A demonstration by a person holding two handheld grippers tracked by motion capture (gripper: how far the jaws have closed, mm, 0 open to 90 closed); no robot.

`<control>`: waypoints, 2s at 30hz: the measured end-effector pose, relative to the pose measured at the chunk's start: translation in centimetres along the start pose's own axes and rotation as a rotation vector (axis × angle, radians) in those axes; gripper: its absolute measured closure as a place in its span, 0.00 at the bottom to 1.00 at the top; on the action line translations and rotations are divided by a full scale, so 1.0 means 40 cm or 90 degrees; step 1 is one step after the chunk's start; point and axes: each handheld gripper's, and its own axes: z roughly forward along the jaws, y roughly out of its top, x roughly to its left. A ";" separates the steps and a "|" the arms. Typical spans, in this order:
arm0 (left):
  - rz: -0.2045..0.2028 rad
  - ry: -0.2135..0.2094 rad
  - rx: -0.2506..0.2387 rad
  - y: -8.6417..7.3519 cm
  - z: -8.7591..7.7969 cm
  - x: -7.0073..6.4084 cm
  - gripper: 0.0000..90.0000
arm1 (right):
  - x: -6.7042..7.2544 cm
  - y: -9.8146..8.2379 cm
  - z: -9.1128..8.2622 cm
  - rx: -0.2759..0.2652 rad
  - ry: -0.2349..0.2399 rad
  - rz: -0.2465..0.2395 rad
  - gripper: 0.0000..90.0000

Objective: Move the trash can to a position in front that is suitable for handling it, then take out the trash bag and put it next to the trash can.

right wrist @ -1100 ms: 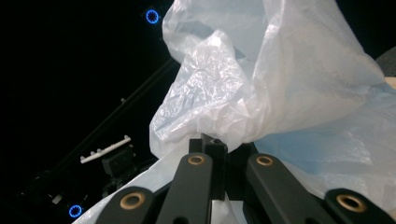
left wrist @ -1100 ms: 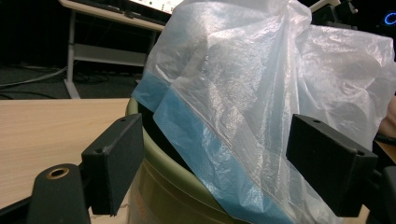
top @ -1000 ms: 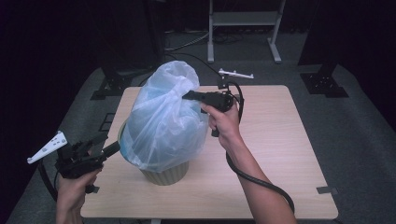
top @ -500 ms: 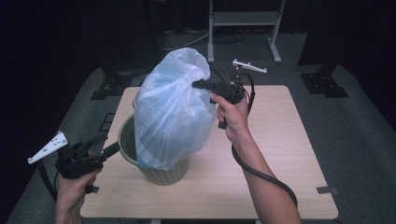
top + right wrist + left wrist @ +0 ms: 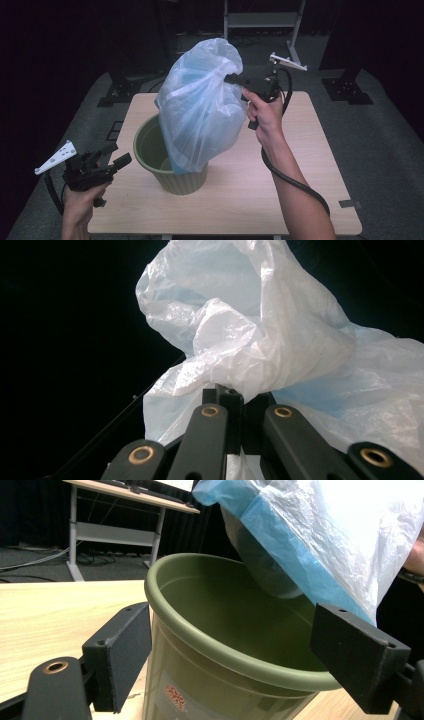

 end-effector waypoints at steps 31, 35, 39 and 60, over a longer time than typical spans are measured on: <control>0.015 -0.003 0.012 -0.005 0.023 -0.016 0.18 | 0.009 0.095 -0.274 -0.092 -0.132 -0.031 1.00; 0.019 -0.005 0.018 -0.006 0.029 -0.018 0.18 | -0.003 0.102 -0.311 -0.101 -0.155 -0.027 1.00; 0.025 -0.007 0.020 -0.002 0.032 -0.024 0.18 | -0.020 0.096 -0.336 -0.103 -0.173 -0.020 1.00; 0.027 -0.004 0.018 -0.001 0.025 -0.022 0.18 | -0.141 0.003 -0.296 -0.050 -0.212 0.016 1.00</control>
